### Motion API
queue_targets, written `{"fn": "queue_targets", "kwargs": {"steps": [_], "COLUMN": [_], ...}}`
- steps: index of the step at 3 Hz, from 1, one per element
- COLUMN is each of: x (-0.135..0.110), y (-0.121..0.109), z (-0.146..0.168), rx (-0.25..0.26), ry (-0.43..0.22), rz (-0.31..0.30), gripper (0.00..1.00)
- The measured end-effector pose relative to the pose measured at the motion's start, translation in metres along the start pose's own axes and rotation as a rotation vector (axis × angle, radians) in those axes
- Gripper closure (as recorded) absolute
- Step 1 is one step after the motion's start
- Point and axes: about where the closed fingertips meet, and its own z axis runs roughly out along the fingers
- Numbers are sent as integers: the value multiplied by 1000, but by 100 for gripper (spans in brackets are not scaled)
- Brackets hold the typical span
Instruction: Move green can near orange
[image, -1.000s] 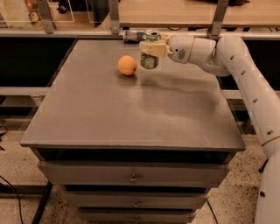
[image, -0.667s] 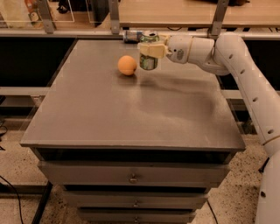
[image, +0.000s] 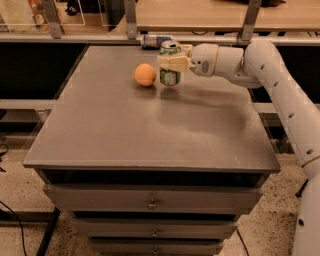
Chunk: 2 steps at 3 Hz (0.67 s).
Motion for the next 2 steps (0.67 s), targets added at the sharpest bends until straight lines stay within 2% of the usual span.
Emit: {"fn": "queue_targets", "kwargs": {"steps": [2], "x": [12], "y": [2], "z": [-1], "rx": [-27], "ry": [-7], "rz": [30], "gripper": [36]}}
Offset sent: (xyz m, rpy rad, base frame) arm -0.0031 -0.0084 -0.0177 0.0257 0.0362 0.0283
